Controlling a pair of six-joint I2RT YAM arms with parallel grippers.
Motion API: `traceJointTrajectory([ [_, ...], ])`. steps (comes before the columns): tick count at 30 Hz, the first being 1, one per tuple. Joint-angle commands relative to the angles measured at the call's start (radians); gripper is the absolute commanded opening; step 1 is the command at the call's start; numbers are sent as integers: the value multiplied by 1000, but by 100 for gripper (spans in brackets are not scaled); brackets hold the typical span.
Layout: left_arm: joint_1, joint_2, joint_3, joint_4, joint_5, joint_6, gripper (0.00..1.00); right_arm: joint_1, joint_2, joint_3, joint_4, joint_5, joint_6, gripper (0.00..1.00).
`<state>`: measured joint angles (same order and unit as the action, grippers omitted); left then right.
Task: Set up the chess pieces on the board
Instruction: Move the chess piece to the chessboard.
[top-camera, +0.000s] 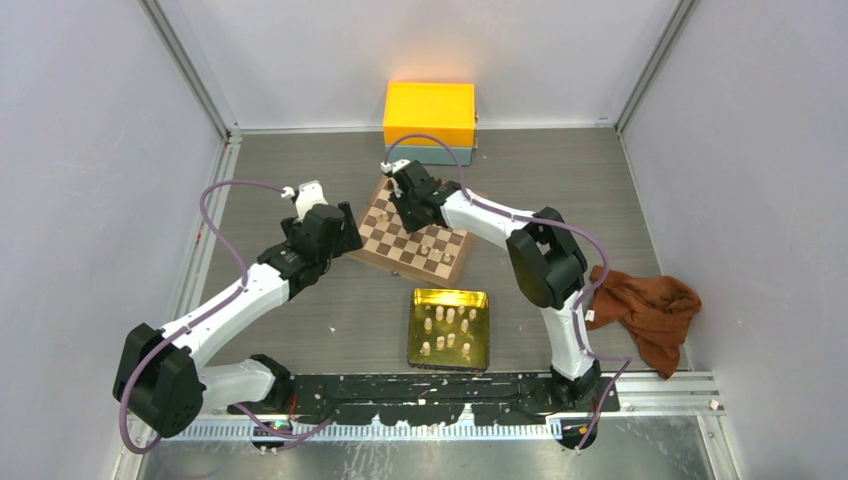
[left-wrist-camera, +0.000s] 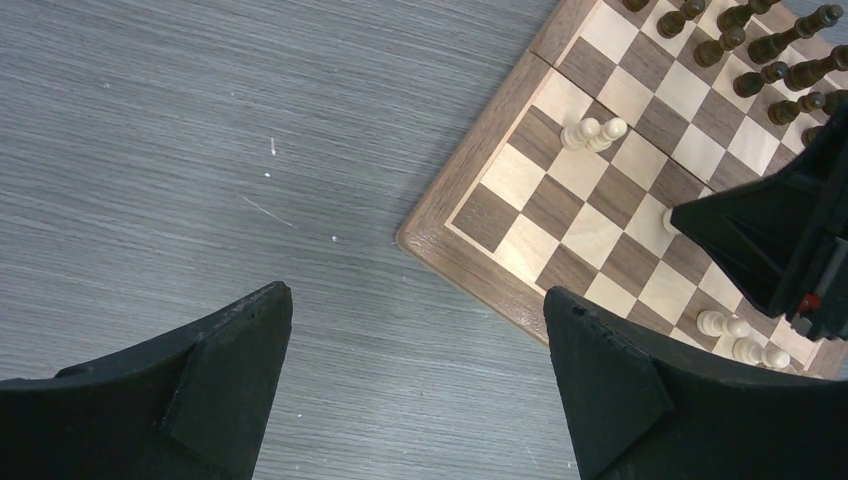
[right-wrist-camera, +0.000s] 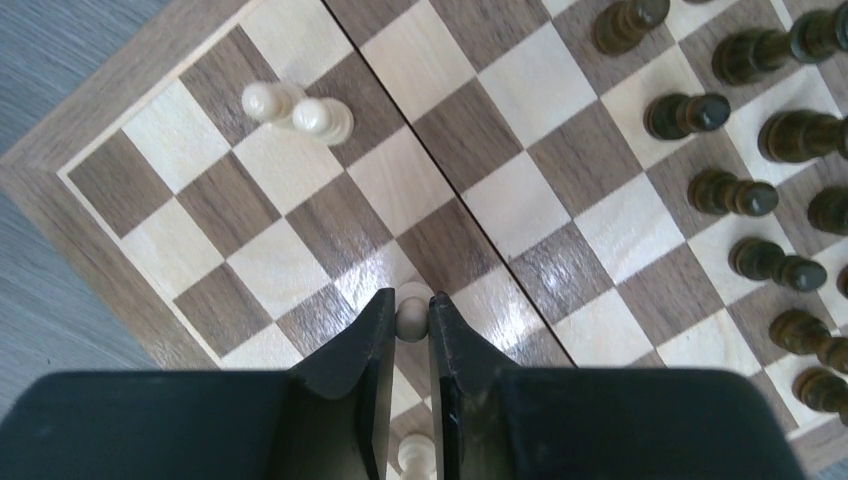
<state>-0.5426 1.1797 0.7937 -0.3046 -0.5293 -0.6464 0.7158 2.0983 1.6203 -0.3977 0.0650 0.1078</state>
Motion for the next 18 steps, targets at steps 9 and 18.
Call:
traceJointTrajectory([
  [9, 4, -6, 6, 36, 3, -2, 97, 14, -162, -105, -4, -7, 5, 3],
  [18, 4, -4, 4, 36, 3, -6, 96, 33, -182, -139, 3, -13, 17, 4],
])
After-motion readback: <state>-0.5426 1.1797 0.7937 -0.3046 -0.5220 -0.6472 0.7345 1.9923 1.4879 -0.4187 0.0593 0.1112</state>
